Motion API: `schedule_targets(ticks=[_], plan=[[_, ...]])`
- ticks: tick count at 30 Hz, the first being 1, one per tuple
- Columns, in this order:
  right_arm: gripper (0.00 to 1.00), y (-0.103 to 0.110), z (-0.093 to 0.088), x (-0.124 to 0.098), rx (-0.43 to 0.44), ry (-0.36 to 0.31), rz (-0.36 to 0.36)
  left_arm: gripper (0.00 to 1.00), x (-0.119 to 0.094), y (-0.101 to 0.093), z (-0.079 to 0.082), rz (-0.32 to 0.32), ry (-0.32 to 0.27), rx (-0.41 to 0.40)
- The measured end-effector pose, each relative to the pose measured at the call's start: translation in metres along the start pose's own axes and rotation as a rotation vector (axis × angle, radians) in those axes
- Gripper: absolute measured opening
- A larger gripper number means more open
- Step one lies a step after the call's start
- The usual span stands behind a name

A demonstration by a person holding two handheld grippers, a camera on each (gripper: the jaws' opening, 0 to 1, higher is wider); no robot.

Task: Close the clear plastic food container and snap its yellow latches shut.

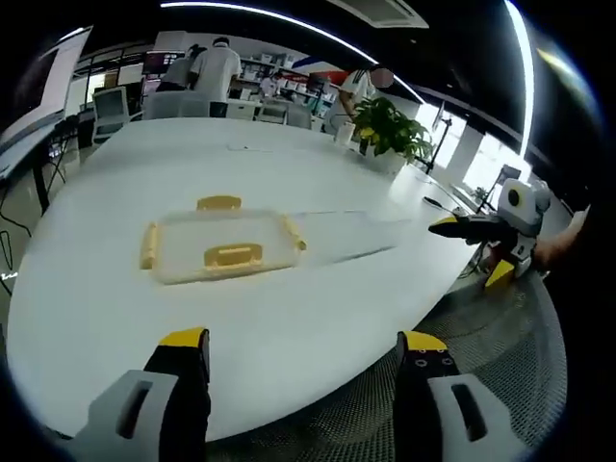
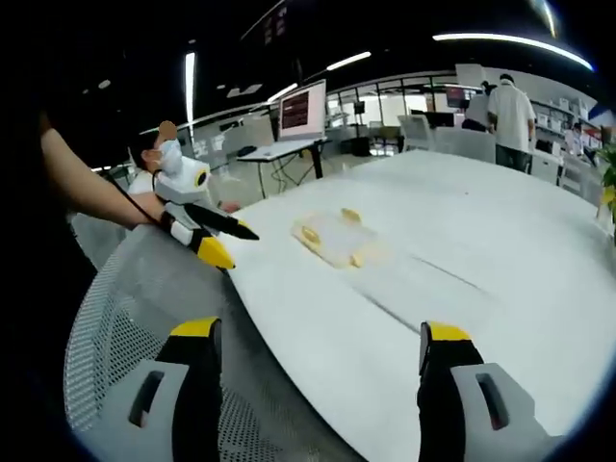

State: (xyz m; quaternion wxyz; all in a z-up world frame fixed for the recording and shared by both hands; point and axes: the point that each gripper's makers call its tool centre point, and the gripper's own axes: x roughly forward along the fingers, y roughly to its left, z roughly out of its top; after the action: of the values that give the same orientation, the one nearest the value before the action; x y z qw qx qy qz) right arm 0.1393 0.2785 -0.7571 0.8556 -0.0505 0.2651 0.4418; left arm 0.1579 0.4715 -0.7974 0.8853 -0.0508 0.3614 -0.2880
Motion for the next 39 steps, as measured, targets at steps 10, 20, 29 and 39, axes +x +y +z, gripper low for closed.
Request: schedule_targets(ticks=[10,20,29,39], plan=[[0.79,0.003,-0.003,0.0,-0.011,0.01,0.016,0.68,0.002,0.0,-0.004,-0.006,0.02,0.022],[0.79,0.005,-0.002,0.001,-0.001,0.012,0.032,0.7,0.001,-0.003,-0.005,-0.007,0.034,0.024],[0.8,0.004,-0.006,0.001,0.003,0.028,0.027,0.71,0.001,-0.004,-0.009,-0.016,0.056,0.015],[0.82,0.005,-0.005,0.002,0.005,0.025,0.036,0.7,0.001,-0.003,-0.005,-0.018,0.037,0.018]])
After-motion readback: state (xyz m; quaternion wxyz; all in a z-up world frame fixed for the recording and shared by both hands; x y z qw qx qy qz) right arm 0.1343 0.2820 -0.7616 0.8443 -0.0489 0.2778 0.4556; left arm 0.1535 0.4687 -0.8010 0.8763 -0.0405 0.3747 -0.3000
